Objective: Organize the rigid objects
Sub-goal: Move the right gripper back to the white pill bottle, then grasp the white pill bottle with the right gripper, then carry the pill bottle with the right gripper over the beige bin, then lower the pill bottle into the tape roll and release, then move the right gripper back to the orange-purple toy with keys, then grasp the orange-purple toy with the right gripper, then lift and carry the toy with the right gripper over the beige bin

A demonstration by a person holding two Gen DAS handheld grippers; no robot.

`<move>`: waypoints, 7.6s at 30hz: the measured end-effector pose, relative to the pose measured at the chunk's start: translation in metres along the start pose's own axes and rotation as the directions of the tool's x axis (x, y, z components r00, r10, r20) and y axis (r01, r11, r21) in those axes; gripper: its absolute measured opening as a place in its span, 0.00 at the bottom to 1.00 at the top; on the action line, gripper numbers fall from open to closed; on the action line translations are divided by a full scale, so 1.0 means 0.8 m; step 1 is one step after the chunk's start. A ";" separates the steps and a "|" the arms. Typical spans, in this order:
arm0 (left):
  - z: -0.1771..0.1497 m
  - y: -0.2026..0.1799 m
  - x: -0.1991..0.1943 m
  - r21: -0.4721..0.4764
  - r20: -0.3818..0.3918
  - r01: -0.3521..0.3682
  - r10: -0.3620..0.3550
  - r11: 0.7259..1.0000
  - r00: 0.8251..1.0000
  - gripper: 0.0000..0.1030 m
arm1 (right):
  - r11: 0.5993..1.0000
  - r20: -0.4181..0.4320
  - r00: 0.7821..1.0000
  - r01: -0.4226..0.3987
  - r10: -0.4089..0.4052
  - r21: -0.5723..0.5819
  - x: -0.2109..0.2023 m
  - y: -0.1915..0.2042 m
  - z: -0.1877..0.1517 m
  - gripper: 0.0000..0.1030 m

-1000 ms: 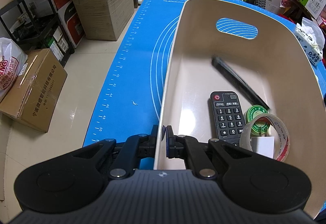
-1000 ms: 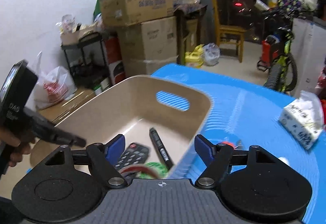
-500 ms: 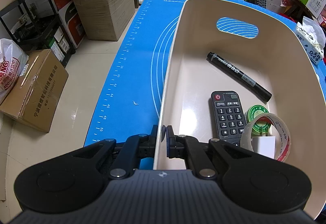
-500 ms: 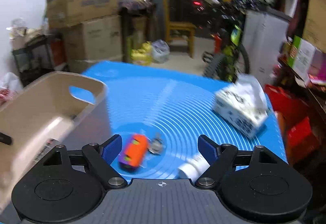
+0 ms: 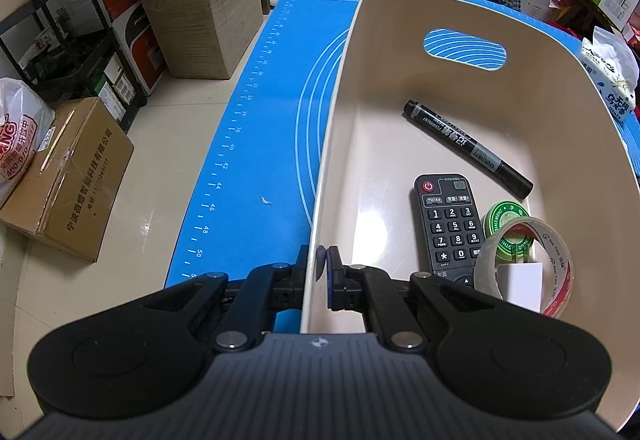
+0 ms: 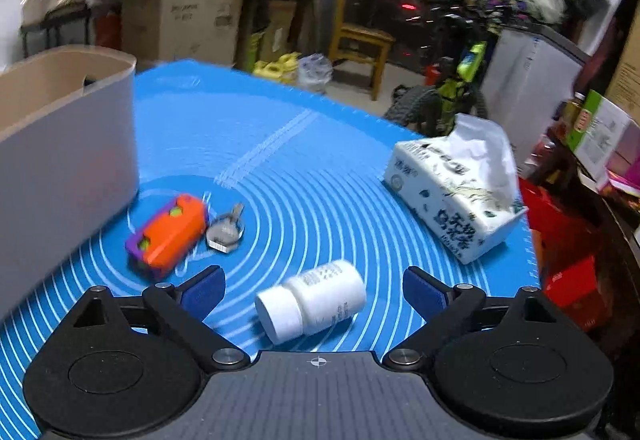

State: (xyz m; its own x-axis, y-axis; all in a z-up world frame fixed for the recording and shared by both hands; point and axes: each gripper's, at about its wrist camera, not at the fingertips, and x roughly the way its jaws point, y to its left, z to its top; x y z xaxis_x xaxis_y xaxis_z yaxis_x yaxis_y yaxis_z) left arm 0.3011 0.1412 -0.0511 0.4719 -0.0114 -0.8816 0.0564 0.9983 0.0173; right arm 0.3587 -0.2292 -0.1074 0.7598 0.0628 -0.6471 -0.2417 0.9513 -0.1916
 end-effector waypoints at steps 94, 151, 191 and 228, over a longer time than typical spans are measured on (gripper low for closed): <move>0.000 -0.005 0.001 0.013 0.001 -0.025 0.025 1.000 1.000 0.09 | 0.978 0.202 0.958 -0.210 0.204 0.006 -0.132 0.159 0.106 0.86; 0.000 -0.009 0.002 0.023 -0.001 -0.032 0.032 0.999 0.999 0.09 | 0.990 -0.025 0.998 -0.048 0.052 0.133 0.044 0.123 0.027 0.49; 0.000 -0.008 0.003 0.019 -0.003 -0.027 0.027 0.999 1.000 0.10 | 0.985 -0.044 0.998 -0.031 0.040 0.172 0.015 0.101 0.032 0.33; 0.001 -0.008 0.003 0.017 -0.006 -0.031 0.031 0.999 0.999 0.10 | 0.954 0.166 0.940 -0.296 0.299 -0.044 -0.110 0.198 0.096 0.28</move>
State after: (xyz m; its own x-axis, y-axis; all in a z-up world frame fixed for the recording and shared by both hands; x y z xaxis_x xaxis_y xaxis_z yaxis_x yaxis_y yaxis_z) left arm 0.3023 0.1349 -0.0531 0.4682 0.0203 -0.8834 0.0570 0.9970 0.0531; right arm 0.2994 -0.0607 -0.0243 0.7419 0.3939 -0.5426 -0.4821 0.8758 -0.0234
